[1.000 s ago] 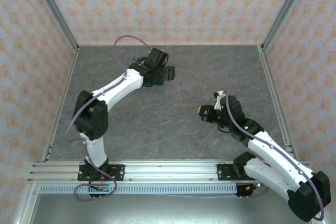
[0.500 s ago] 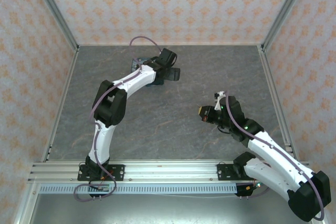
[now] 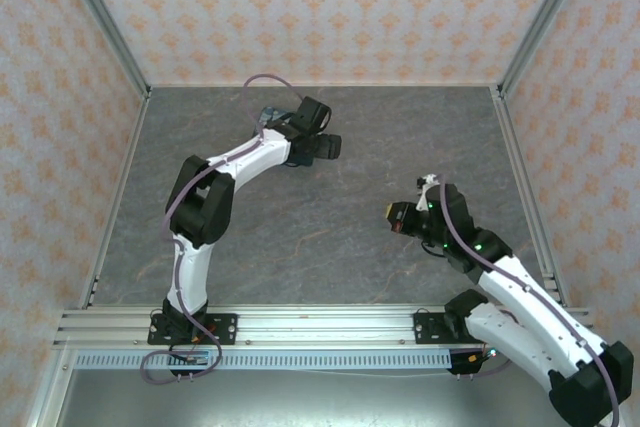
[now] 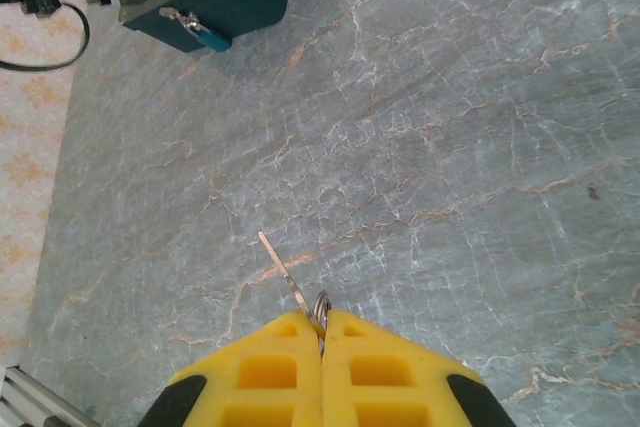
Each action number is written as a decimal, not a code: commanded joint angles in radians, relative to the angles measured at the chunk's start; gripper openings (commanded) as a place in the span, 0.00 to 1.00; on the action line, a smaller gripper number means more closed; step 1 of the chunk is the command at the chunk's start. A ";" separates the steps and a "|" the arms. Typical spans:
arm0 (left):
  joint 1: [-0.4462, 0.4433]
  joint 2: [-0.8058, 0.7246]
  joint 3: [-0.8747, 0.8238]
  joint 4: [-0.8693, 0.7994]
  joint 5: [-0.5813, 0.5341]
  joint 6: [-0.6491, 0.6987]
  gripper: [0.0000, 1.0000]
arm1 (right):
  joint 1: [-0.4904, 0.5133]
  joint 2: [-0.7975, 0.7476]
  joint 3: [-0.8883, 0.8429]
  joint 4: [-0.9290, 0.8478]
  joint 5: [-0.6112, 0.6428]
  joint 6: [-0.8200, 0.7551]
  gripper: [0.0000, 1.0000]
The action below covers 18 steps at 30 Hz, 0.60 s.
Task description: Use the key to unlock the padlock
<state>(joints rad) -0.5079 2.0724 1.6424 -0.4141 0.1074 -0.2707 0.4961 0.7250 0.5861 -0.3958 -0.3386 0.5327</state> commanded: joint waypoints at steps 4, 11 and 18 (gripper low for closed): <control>-0.058 -0.056 -0.104 -0.051 0.087 -0.001 0.82 | -0.098 -0.082 0.054 -0.114 -0.012 -0.034 0.00; -0.132 -0.136 -0.199 -0.024 0.090 -0.038 0.82 | -0.182 -0.088 0.094 -0.192 -0.037 -0.057 0.00; -0.226 -0.249 -0.336 0.038 0.084 -0.109 0.82 | -0.229 -0.099 0.120 -0.243 -0.035 -0.074 0.00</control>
<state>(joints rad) -0.7002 1.8568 1.3586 -0.3687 0.1635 -0.3229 0.2752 0.6430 0.6727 -0.5907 -0.3672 0.4812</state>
